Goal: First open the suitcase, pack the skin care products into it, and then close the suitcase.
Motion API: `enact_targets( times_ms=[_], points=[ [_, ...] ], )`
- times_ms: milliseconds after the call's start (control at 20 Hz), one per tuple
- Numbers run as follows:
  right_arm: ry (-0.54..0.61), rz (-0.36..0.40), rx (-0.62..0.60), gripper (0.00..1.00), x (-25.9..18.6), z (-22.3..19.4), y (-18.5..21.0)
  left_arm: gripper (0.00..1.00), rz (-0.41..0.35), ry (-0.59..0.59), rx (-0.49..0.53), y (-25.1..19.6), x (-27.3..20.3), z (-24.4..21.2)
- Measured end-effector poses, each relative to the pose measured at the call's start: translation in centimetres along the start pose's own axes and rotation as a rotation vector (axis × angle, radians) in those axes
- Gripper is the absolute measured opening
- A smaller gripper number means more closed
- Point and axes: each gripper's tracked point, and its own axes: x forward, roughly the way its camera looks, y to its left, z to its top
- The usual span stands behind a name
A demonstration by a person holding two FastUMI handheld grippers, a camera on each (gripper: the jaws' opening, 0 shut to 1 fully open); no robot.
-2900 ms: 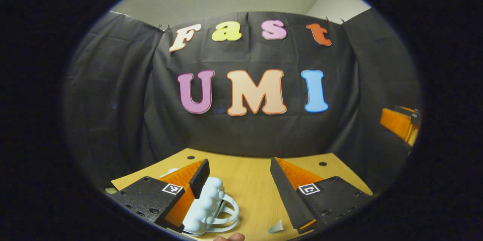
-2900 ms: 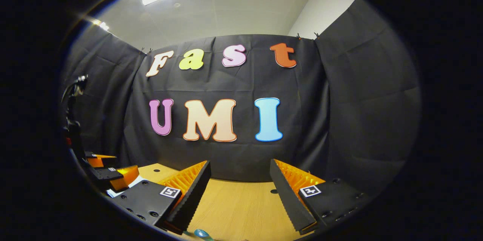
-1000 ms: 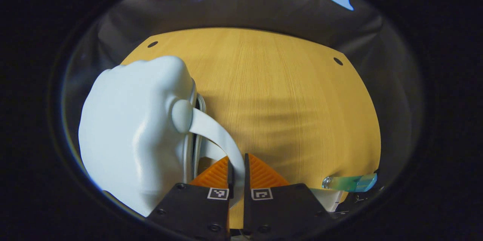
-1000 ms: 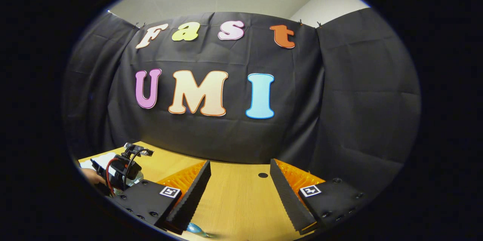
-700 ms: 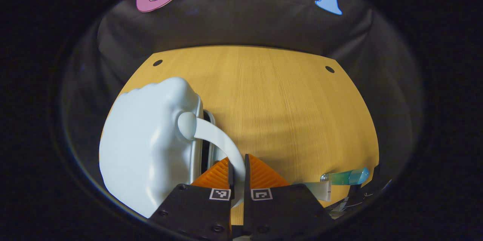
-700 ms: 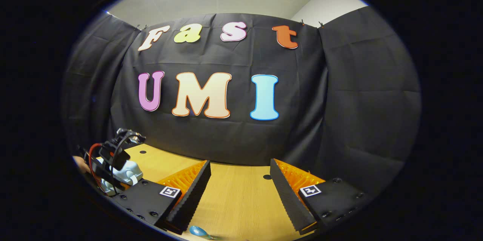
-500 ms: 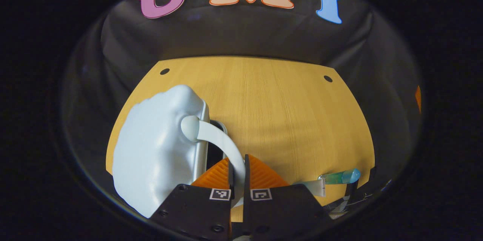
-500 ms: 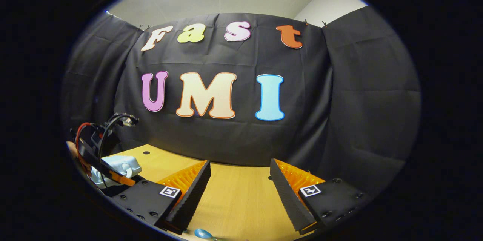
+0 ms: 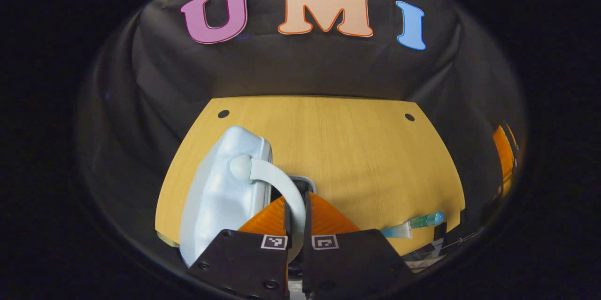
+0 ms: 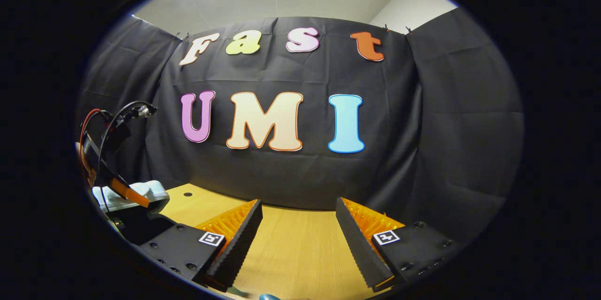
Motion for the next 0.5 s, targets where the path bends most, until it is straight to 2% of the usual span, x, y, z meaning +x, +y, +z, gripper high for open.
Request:
enact_targets(
  times_ms=[200,500],
  points=[
    [-0.017,0.001,-0.021,0.99,1.2,0.6,2.3,0.05,0.016,-0.049,0.005,4.8,-1.5,1.3],
    [-0.035,-0.014,-0.016,0.98,2.2,1.0,6.6,0.05,0.11,-0.135,0.059,13.2,-3.1,3.5]
  ],
)
